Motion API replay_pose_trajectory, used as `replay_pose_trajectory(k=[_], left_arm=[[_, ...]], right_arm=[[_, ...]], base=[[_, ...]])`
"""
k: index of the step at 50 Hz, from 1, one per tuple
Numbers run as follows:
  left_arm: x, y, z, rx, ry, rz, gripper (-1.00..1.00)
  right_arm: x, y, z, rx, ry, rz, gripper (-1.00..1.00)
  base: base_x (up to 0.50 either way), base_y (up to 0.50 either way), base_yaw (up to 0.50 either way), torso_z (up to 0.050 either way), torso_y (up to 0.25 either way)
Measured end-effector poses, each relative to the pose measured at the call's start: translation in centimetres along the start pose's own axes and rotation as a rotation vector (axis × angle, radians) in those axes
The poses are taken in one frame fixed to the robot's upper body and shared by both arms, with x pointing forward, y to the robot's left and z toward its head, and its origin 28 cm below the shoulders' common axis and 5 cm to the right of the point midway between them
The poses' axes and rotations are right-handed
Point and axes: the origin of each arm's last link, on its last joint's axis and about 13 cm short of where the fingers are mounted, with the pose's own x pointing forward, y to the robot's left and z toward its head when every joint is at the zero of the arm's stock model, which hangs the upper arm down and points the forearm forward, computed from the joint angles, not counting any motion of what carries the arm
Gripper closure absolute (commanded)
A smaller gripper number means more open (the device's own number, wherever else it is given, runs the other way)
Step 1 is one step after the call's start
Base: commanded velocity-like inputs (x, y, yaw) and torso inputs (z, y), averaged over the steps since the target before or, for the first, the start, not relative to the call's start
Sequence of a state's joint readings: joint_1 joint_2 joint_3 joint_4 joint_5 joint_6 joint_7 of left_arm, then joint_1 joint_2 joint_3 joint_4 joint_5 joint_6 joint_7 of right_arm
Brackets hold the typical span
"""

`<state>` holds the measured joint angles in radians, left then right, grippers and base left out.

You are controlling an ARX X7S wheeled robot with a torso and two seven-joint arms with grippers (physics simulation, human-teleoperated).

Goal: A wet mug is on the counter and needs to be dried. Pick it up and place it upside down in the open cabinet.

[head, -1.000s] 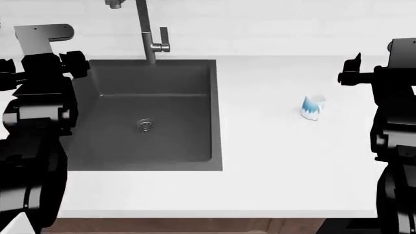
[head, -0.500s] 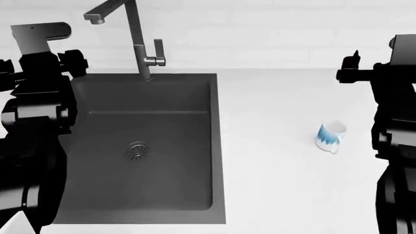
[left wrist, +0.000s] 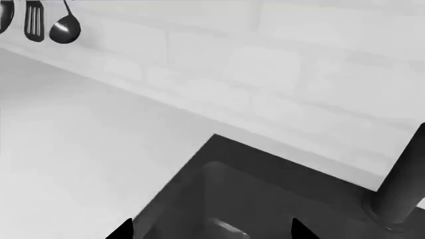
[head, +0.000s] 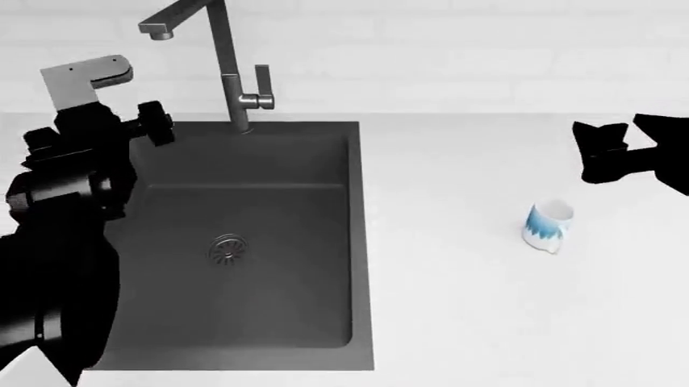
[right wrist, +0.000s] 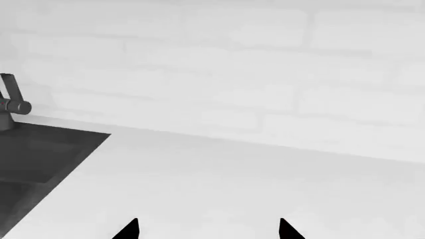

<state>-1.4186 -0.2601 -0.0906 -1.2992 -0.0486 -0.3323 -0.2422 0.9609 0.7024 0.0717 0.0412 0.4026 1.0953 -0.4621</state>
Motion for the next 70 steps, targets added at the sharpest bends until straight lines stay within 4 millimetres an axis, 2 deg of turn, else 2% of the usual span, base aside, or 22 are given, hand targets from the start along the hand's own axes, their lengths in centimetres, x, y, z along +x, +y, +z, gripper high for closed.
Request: replay_pose_trajectory(k=[5,7,17,27,42,58,70], left_arm=[[-1.0,-1.1,-4.6,-0.066,0.192,-0.123,-1.00],[-1.9,-1.4,-5.4,-0.104,0.236,-0.171,-1.00],[-6.7,-1.3,-4.9,-0.249,0.244,-0.357,-1.00],[-9.2,-0.6,-5.0,-0.285,0.237,-0.431,-1.00],[-10.3,-0.1,-5.4,-0.291,0.233,-0.461,-1.00],[-10.6,0.1,-5.6,-0.293,0.225,-0.467,-1.00],[-10.5,0.2,-5.7,-0.296,0.223,-0.467,-1.00]], right_arm=[[-0.8,0.4,0.2,-0.016,0.019,0.046,-1.00],[-1.0,0.6,0.3,-0.023,0.025,0.060,-1.00],[-1.9,1.2,0.3,-0.055,0.069,0.136,-1.00],[-4.4,1.6,-0.5,-0.030,0.093,0.193,-1.00],[-6.3,2.2,-2.4,-0.045,0.141,0.247,-1.00],[-6.5,2.2,-3.6,-0.079,0.191,0.226,-1.00],[-5.5,1.9,-4.5,-0.080,0.221,0.188,-1.00]], base=[[0.00,0.00,0.00,0.000,0.000],[0.00,0.00,0.00,0.000,0.000],[0.00,0.00,0.00,0.000,0.000],[0.00,0.00,0.00,0.000,0.000],[0.00,0.00,0.00,0.000,0.000],[0.00,0.00,0.00,0.000,0.000],[0.00,0.00,0.00,0.000,0.000]])
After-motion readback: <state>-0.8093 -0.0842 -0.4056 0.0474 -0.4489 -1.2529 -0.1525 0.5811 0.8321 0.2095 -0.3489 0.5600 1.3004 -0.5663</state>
